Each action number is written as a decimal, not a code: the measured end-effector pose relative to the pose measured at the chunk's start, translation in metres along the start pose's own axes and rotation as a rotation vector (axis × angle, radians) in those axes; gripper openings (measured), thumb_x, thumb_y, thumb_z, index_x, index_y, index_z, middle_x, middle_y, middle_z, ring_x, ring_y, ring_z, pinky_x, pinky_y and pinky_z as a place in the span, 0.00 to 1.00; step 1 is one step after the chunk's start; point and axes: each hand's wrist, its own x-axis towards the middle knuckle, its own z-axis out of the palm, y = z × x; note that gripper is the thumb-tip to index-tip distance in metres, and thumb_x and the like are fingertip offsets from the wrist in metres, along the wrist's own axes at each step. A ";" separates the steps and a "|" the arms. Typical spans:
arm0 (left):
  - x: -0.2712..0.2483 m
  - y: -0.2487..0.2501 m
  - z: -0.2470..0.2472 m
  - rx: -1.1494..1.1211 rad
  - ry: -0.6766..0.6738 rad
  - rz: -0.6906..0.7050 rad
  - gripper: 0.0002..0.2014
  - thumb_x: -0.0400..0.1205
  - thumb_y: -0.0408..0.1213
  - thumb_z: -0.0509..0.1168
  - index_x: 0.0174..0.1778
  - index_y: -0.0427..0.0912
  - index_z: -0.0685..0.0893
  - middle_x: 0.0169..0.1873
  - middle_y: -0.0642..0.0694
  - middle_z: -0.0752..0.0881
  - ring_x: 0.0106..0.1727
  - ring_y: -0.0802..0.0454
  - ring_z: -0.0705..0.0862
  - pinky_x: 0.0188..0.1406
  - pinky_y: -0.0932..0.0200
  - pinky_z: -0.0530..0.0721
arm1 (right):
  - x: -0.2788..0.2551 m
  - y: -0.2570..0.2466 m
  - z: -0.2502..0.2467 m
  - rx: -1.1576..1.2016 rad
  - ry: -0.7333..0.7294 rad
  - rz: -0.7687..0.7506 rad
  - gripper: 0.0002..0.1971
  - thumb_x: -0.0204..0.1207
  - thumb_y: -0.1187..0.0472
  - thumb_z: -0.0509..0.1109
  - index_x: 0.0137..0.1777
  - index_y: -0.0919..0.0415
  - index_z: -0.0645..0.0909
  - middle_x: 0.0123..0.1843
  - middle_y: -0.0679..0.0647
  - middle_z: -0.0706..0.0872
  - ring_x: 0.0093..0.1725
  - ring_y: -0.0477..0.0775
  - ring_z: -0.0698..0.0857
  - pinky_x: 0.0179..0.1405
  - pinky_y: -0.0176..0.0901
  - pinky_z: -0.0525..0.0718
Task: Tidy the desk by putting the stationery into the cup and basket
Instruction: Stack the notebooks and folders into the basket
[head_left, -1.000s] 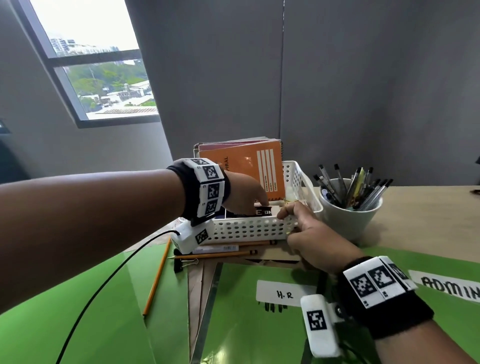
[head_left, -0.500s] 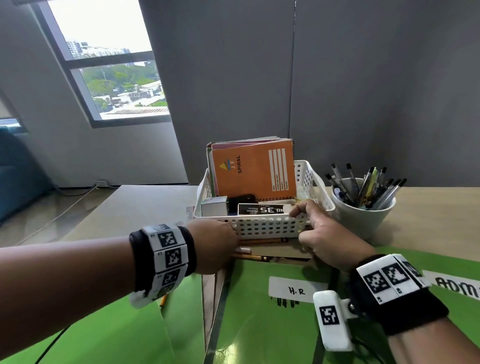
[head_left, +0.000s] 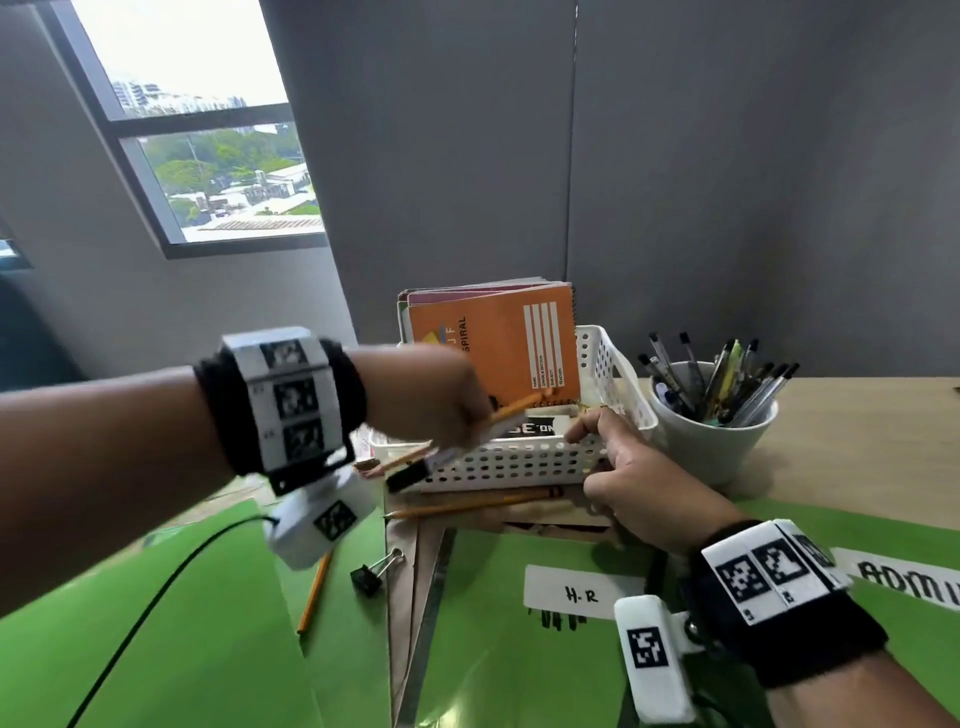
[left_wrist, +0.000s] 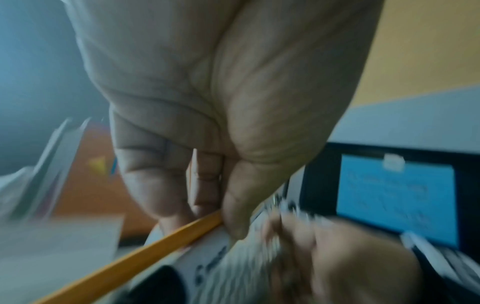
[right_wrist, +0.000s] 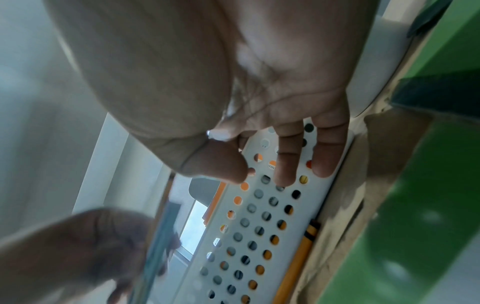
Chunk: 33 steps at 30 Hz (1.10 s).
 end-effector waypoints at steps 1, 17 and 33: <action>0.005 -0.003 -0.015 -0.044 0.071 -0.010 0.09 0.86 0.41 0.65 0.48 0.53 0.92 0.38 0.53 0.91 0.40 0.52 0.88 0.43 0.58 0.86 | 0.000 0.000 0.000 0.000 0.001 0.002 0.25 0.73 0.75 0.63 0.58 0.41 0.72 0.59 0.58 0.79 0.40 0.55 0.79 0.23 0.38 0.80; 0.100 0.012 -0.024 0.207 0.023 -0.007 0.13 0.90 0.47 0.62 0.65 0.48 0.87 0.47 0.52 0.88 0.46 0.55 0.84 0.45 0.63 0.82 | 0.002 0.005 -0.001 -0.042 0.011 -0.051 0.25 0.74 0.74 0.65 0.58 0.39 0.71 0.62 0.49 0.75 0.42 0.44 0.75 0.24 0.25 0.76; 0.102 -0.008 0.001 0.029 0.050 -0.186 0.15 0.87 0.48 0.67 0.67 0.51 0.88 0.54 0.54 0.89 0.55 0.52 0.86 0.61 0.55 0.85 | 0.000 0.000 0.001 -0.007 0.007 -0.037 0.25 0.74 0.74 0.65 0.55 0.38 0.72 0.61 0.41 0.72 0.49 0.51 0.80 0.26 0.27 0.80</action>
